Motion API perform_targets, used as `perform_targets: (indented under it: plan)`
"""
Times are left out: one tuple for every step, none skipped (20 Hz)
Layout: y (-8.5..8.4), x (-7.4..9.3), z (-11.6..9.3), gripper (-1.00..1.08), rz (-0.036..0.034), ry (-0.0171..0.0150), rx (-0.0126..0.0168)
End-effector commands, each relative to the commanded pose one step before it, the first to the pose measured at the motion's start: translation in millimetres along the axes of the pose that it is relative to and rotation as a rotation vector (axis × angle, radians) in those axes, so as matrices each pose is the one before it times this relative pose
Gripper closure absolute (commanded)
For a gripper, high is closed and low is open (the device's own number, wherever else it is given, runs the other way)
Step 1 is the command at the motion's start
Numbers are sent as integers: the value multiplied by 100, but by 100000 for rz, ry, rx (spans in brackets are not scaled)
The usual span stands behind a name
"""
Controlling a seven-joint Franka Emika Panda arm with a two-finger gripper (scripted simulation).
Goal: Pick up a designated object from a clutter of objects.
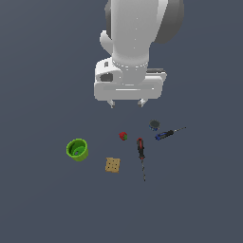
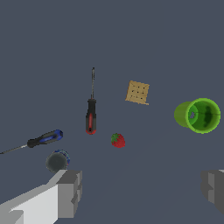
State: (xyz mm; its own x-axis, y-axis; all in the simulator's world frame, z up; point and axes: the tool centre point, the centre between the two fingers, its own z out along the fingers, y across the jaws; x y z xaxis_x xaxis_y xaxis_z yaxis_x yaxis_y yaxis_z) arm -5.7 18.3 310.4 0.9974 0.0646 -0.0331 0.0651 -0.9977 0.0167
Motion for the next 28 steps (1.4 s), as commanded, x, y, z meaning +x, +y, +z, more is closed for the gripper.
perform_targets:
  plan:
    - [-167,50,152,-92,752,5,145]
    - [-155,34,112,-92,484,-1,95]
    - [-193,38,134,-92,555,-6,107]
    - [-213,42,153,-92,661,-4,127]
    - [-232,46,170,-92,774,2,147]
    - [-250,49,189,-92,887,6,167]
    - [-275,49,208,-92,984,5,182]
    - [-305,48,230,-92,1070,-1,194]
    - [-336,44,251,-92,1154,-8,204]
    - [-361,40,272,-92,1251,-14,216]
    - [-388,34,294,-92,1352,-18,228]
    - [-412,26,315,-92,1453,-24,238]
    - [-438,16,337,-92,1552,-32,245]
    - [-464,3,360,-92,1651,-40,251]
    - [-488,-11,382,-92,1755,-48,257]
    - [-511,-28,404,-92,1856,-57,259]
    - [-523,-46,419,-92,1923,-65,255]
    - [-518,-64,421,-92,1932,-70,243]
    - [-513,-82,422,-92,1937,-75,229]
    - [-506,-99,424,-92,1943,-78,216]
    - [-499,-116,425,-92,1949,-81,203]
    - [-491,-133,426,-92,1956,-83,190]
    - [-484,-149,427,-92,1959,-84,177]
    - [-474,-165,427,-92,1966,-84,164]
    - [-465,-180,428,-92,1971,-84,152]
    - [-455,-196,429,-92,1976,-82,139]
    - [-444,-210,429,-92,1981,-80,127]
    - [-434,-224,429,-92,1986,-77,114]
